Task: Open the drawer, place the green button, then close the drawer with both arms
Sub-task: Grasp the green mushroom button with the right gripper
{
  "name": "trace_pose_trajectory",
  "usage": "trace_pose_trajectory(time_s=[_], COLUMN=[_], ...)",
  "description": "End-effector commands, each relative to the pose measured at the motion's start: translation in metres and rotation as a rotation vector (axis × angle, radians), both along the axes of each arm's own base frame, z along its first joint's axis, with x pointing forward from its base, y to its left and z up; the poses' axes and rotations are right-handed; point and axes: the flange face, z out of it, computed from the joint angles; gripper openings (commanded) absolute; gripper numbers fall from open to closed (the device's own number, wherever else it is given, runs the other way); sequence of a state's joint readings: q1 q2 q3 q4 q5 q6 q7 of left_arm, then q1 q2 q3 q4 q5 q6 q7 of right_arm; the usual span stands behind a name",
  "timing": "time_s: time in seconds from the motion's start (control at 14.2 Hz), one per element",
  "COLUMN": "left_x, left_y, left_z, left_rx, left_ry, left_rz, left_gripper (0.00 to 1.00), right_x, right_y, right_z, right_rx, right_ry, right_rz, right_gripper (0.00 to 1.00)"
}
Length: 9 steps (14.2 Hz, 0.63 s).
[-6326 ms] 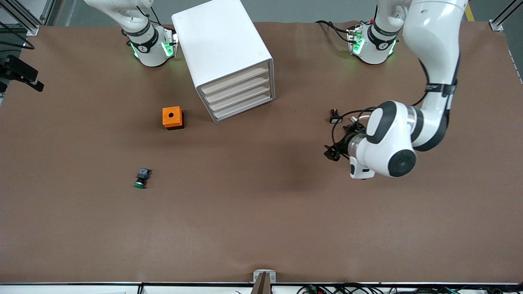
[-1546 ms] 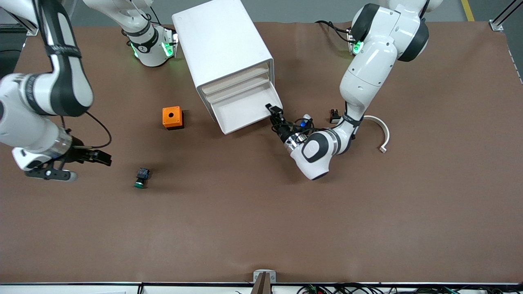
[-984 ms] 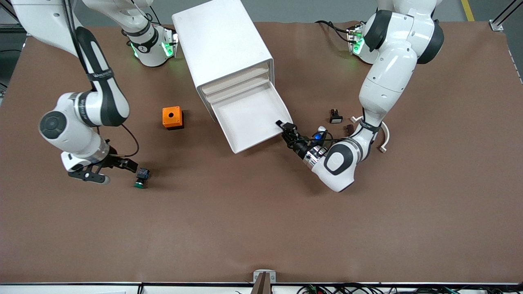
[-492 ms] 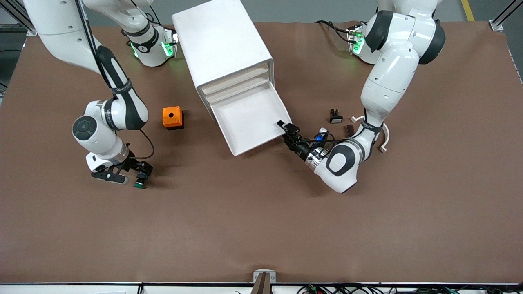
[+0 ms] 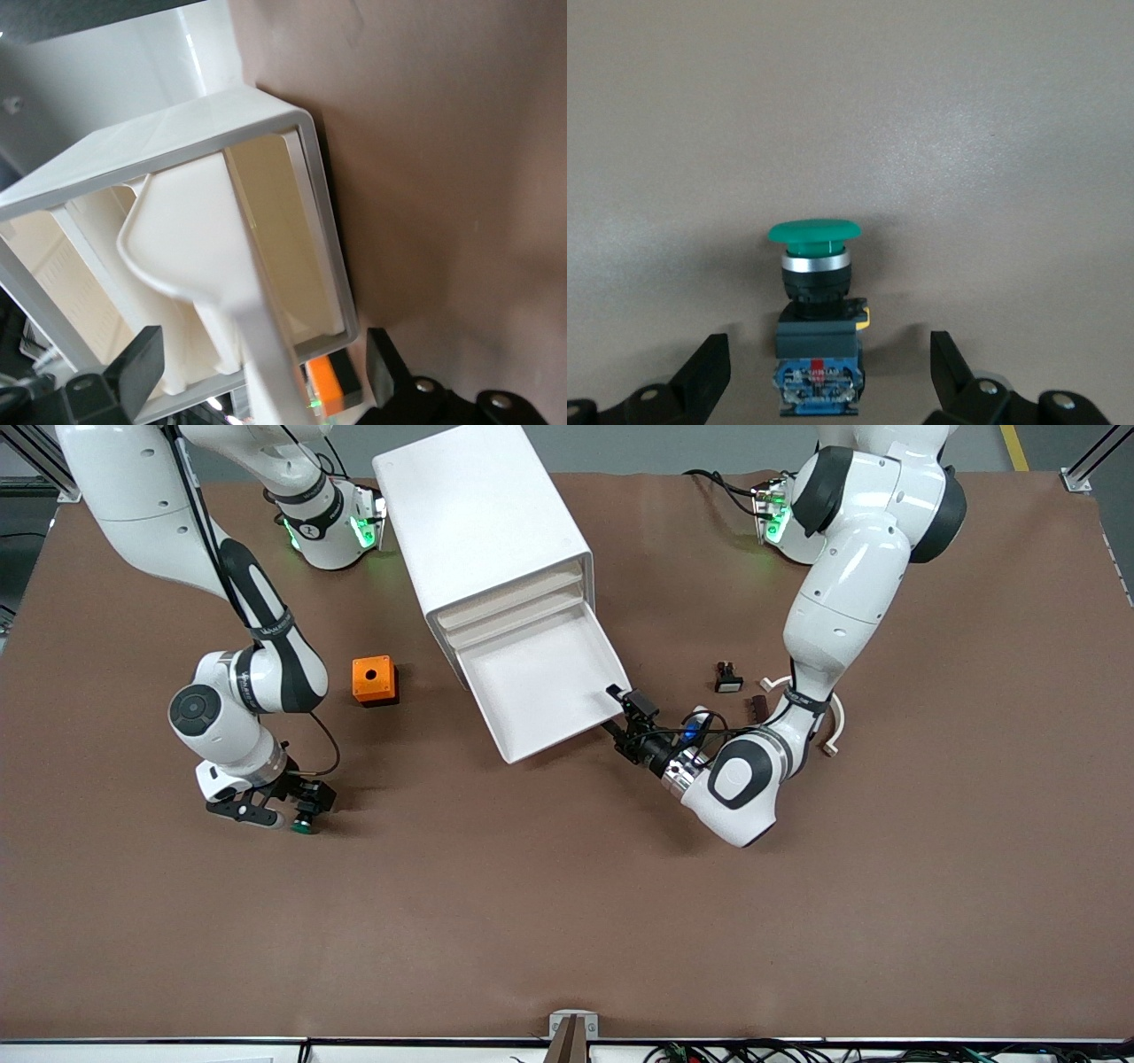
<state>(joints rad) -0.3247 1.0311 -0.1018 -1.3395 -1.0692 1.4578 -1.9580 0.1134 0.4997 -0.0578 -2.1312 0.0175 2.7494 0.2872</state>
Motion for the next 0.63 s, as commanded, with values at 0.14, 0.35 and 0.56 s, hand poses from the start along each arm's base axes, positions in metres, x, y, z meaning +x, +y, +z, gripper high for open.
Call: trace_pose_trajectory(time_s=[0.14,0.35,0.56], left_x=[0.02,0.032,0.044], left_y=[0.018,0.029,0.042], left_z=[0.034,0.041,0.047], left_rx=[-0.135,-0.172,-0.239], left_ry=[-0.178,-0.293,-0.457], left_rz=[-0.001,-0.054,-0.142], left_gripper=[1.0,1.0,1.0], right_x=[0.007,0.007,0.009], right_y=[0.008,0.015,0.014], right_z=[-0.003,-0.002,0.001], right_rx=[0.006,0.006,0.005], right_ry=[-0.001,-0.001,0.025], right_rz=[-0.059,-0.047,-0.052], right_gripper=[0.52,0.0,0.0])
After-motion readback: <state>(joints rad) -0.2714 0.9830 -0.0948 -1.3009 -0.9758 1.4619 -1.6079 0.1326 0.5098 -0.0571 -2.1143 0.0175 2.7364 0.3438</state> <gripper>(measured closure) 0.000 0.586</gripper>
